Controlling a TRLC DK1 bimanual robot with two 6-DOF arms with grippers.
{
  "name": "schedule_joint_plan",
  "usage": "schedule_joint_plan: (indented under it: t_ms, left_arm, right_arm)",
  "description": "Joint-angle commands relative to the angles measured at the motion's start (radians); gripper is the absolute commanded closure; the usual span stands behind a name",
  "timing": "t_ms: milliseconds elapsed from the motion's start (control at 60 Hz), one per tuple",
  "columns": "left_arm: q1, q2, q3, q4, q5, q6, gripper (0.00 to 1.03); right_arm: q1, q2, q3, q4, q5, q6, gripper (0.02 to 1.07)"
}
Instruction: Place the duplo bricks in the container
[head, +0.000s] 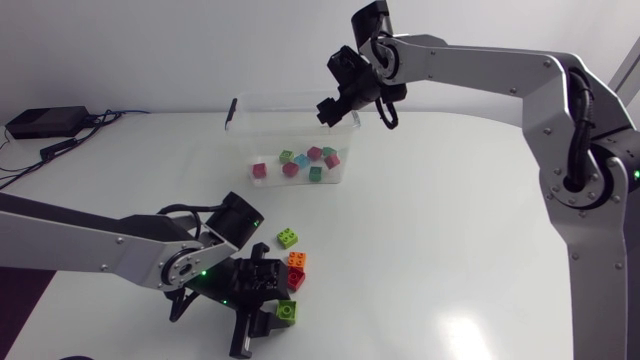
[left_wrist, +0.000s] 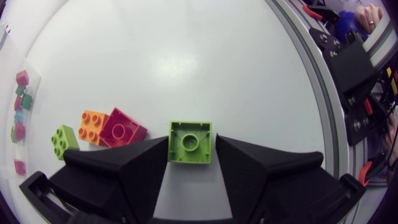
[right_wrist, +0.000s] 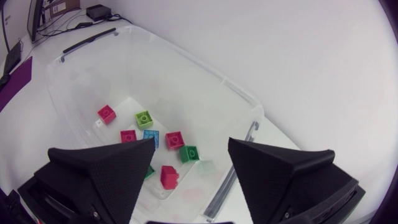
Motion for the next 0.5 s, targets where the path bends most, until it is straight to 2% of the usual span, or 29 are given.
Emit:
schedule_joint_plan:
  t_ms: [0, 83, 333, 483]
  left_arm:
    - [-0.015, 0.040, -0.017, 0.016, 0.014, -0.021, 0.74]
    - [-0.023, 0.043, -0.019, 0.019, 0.014, -0.027, 0.79]
    - [-0.009, -0.042, -0.028, 0.008, 0.014, -0.028, 0.80]
    - [0.028, -0.095, -0.017, 0.002, 0.014, -0.036, 0.80]
  right_arm:
    - [-0.003, -0.072, -0.094, 0.015, -0.006, 0.005, 0.07]
    - [0.014, -0.167, -0.229, 0.053, -0.012, -0.009, 0.07]
    - [0.074, -0.392, -0.555, 0.110, -0.013, -0.036, 0.07]
    - [0.090, -0.454, -0.636, 0.130, -0.013, -0.039, 0.07]
